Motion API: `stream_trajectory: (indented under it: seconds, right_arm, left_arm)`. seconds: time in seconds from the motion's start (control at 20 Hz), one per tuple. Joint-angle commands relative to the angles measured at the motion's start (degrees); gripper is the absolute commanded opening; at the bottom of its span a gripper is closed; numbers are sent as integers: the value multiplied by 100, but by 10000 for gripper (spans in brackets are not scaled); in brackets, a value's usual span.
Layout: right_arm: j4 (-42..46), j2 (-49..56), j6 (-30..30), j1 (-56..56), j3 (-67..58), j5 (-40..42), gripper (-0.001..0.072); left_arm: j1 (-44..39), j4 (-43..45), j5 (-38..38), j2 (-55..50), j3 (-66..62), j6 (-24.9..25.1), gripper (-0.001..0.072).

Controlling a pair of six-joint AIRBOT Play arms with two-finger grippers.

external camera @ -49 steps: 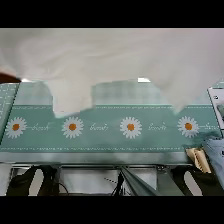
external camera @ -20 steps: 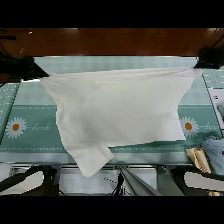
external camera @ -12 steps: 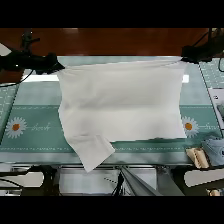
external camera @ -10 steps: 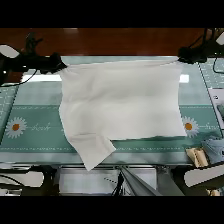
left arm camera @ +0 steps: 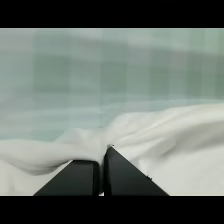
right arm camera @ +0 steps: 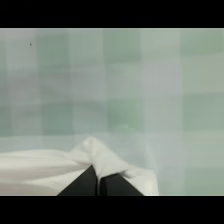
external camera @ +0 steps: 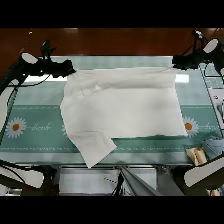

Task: Fold the shirts.

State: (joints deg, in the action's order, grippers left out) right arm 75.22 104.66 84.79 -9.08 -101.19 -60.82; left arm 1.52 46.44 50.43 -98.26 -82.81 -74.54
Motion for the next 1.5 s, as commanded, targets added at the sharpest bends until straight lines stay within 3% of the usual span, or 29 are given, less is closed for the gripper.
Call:
stream_trajectory:
  seconds: [0.0,0.1,0.2,0.5,0.55,0.6,0.65,0.7,0.8,0.95,1.1,1.2,1.45]
  right_arm:
    - [116,-177,4,-4,-4,-1137,34]
    - [264,-227,7,-4,-4,-1878,34]
    - [293,-195,11,-2,-4,-2409,34]
    - [286,-186,223,4,-4,-2577,35]
    - [243,-184,269,4,-2,-2568,35]
    - [168,-184,262,2,0,-2555,112]
    - [162,-186,186,2,0,-2559,256]
    - [181,-195,-20,2,0,-2677,337]
    - [570,-229,-240,-48,0,-3305,429]
    - [1436,-437,-87,-278,2,-4096,439]
    - [1471,-1078,-138,-691,710,-3735,443]
    - [1180,-1648,-273,-1108,1703,-3169,527]
    - [13,-3027,-817,-2144,3943,-1394,538]
  left_arm:
    - [79,-81,1506,-35,-284,37,26]
    - [197,-50,2457,-42,-315,-44,27]
    - [273,269,2973,-105,-306,-433,27]
    - [199,435,3209,-343,-297,-538,41]
    - [190,435,3209,-348,-299,-575,120]
    - [192,435,3222,-345,-302,-610,301]
    - [208,437,3300,-334,-315,-627,394]
    - [243,437,3445,-304,-317,-625,394]
    - [389,496,3753,-120,-317,-608,393]
    - [682,1054,4041,540,-188,-605,395]
    - [1027,1375,4013,1456,791,26,404]
    - [1294,1290,3724,2092,1952,83,602]
    - [1552,831,3038,3499,4791,210,615]
